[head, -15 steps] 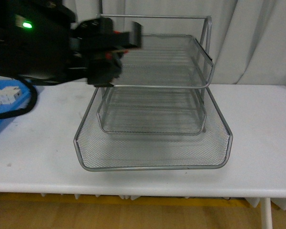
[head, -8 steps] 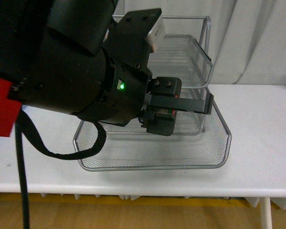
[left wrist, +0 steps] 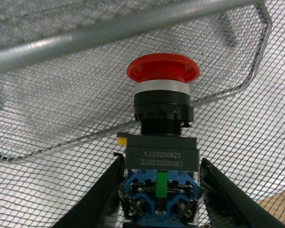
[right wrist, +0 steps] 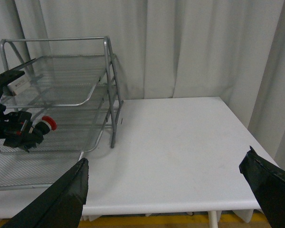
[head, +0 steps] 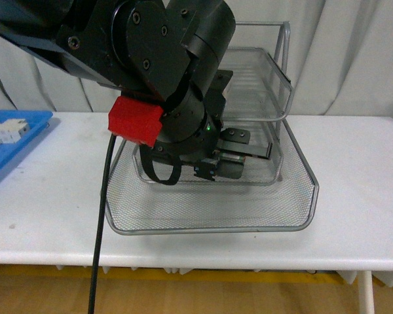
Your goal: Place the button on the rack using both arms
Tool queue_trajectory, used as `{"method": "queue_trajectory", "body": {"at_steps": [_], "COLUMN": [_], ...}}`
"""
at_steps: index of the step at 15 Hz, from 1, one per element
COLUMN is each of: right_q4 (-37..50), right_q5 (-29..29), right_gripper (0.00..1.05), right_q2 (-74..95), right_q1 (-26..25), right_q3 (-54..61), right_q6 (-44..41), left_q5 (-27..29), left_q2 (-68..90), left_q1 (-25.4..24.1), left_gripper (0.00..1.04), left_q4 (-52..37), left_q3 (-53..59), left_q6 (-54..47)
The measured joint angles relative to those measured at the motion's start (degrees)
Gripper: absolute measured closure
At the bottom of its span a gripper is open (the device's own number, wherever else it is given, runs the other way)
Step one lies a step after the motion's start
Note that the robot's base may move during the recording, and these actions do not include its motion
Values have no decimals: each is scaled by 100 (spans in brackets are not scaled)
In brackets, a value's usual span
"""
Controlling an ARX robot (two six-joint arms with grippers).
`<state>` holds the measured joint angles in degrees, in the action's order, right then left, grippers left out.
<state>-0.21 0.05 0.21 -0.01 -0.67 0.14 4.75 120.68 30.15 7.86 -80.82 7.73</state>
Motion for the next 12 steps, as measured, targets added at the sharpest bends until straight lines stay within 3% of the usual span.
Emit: {"method": "queue_trajectory", "body": {"at_steps": [4, 9, 10, 12], "right_q4": [0, 0, 0, -2], "right_q5": [0, 0, 0, 0], "right_gripper": [6, 6, 6, 6], "right_q2": [0, 0, 0, 0], "right_q1": [0, 0, 0, 0], "right_q3": [0, 2, 2, 2], "right_q6": [0, -2, 0, 0], "left_q5": [-52, -348, -133, 1569], "left_q2": [-560, -2997, -3464, -4734], "left_q1": [55, -11, -76, -529], "left_gripper": [7, 7, 8, 31], "left_q4": [-400, -1965, -2240, -4249], "left_q3": [240, 2439, 2889, 4439], "left_q6": [140, 61, -26, -503]}}
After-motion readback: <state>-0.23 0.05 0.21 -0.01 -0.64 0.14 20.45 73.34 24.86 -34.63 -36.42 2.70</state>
